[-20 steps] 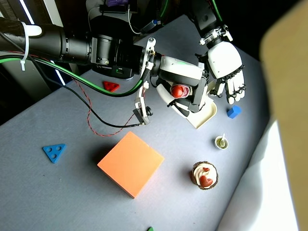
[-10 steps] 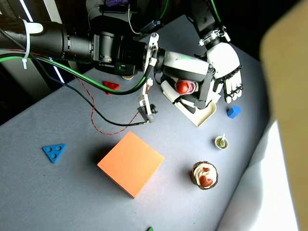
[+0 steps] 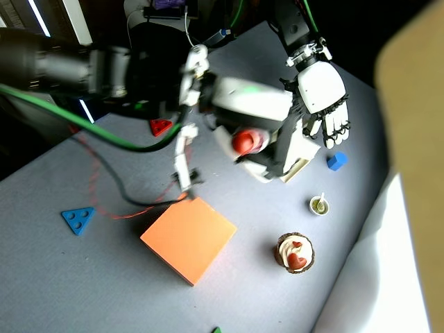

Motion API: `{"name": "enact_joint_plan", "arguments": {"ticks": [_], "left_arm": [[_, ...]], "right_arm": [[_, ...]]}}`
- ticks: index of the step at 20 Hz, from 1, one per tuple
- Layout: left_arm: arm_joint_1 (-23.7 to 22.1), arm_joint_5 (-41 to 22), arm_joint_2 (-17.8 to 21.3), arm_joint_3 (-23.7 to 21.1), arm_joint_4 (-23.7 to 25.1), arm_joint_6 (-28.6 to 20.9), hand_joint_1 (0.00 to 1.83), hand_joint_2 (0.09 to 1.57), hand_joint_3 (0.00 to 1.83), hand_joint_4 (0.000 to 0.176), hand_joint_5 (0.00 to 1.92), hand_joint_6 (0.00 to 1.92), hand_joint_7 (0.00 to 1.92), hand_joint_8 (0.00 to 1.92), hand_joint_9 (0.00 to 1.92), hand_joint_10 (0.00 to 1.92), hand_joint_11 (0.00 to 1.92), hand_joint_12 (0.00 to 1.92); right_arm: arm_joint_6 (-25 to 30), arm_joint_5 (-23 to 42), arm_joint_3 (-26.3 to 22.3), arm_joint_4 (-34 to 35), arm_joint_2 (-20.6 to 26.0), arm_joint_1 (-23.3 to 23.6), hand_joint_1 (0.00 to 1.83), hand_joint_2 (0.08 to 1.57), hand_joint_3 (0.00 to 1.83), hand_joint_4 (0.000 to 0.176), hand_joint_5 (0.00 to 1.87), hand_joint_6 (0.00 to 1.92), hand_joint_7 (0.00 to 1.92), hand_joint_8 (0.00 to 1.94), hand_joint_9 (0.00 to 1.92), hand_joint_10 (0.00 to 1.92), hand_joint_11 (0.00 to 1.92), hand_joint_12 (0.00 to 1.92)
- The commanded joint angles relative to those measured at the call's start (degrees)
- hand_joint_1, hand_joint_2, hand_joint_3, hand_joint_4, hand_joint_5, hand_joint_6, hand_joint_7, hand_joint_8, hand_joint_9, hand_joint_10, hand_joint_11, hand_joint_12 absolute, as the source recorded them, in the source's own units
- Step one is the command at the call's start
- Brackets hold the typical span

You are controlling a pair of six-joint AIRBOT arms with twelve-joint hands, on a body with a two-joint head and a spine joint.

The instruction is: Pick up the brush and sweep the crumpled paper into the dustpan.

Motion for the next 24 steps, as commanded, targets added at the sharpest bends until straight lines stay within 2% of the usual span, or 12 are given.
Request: {"name": "enact_joint_plan", "arguments": {"ticks": [1,3,7,11,19,21,22,23,24], "left_arm": [[-0.4,-5.0,0.4,-0.2,1.3,0.0,1.14,1.04,0.0,0.0,1.15,0.69,0.36,0.0,0.3,0.0,0.29,0.02],[-0.4,-5.4,0.3,-0.3,1.1,0.0,1.15,1.04,0.0,0.0,1.16,0.68,0.37,0.0,0.29,0.0,0.28,0.02],[-0.6,-5.7,0.3,-0.5,0.6,0.0,1.14,1.04,0.0,0.0,1.16,0.67,0.36,0.0,0.29,0.0,0.29,0.02],[-0.6,-5.9,0.4,-0.5,0.6,0.0,1.12,1.05,0.0,0.0,1.12,0.74,0.35,0.0,0.27,0.0,0.27,0.01],[-0.8,-6.1,0.4,-0.4,0.8,0.0,1.12,1.06,0.0,0.0,1.12,0.75,0.37,0.01,0.28,0.0,0.25,0.01],[-0.9,-6.1,0.4,-0.4,0.8,0.0,1.11,1.07,0.0,0.0,1.08,0.81,0.33,0.0,0.26,0.0,0.23,0.0],[-1.0,-6.1,0.4,-0.4,0.8,0.0,1.1,1.07,0.0,0.015,1.07,0.84,0.33,0.0,0.26,0.0,0.24,0.01],[-1.0,-6.3,0.4,-0.4,0.8,0.0,1.07,1.09,0.0,0.1,1.03,0.9,0.34,0.0,0.27,0.0,0.23,0.01],[-1.1,-6.3,0.4,-0.4,0.8,0.0,1.06,1.04,0.0,0.06,0.87,0.34,0.34,0.0,0.27,0.0,0.23,0.0]], "right_arm": [[2.0,-4.7,-2.3,-5.9,1.3,-1.0,1.44,1.18,0.0,0.0,1.11,1.92,1.35,1.94,1.46,1.92,1.54,1.92],[4.2,-6.5,-5.1,-8.2,3.8,-3.5,1.45,1.18,0.0,0.0,1.09,1.92,1.34,1.94,1.45,1.92,1.55,1.92],[1.2,-10.2,-6.5,-8.5,5.0,-8.1,1.45,1.18,0.0,0.0,1.11,1.92,1.33,1.94,1.43,1.92,1.55,1.92],[1.1,-10.3,-6.1,-6.9,5.6,-8.9,1.44,1.18,0.0,0.0,1.1,1.92,1.33,1.94,1.43,1.92,1.54,1.92],[0.9,-10.6,-5.9,-6.9,5.8,-9.7,1.45,1.19,0.0,0.0,1.1,1.92,1.33,1.94,1.44,1.92,1.55,1.92],[0.6,-10.6,-6.0,-6.9,5.8,-9.8,1.45,1.18,0.0,0.0,1.1,1.92,1.34,1.94,1.44,1.92,1.55,1.92],[0.5,-10.6,-6.0,-7.0,5.8,-9.8,1.45,1.19,0.0,0.0,1.11,1.92,1.34,1.94,1.45,1.92,1.55,1.92],[0.5,-10.6,-5.9,-7.0,5.8,-9.8,1.45,1.19,0.0,0.0,1.11,1.92,1.34,1.94,1.45,1.92,1.55,1.92],[0.4,-10.6,-5.9,-7.0,5.8,-9.8,1.44,1.19,0.0,0.0,1.11,1.92,1.34,1.94,1.45,1.92,1.54,1.92]]}}
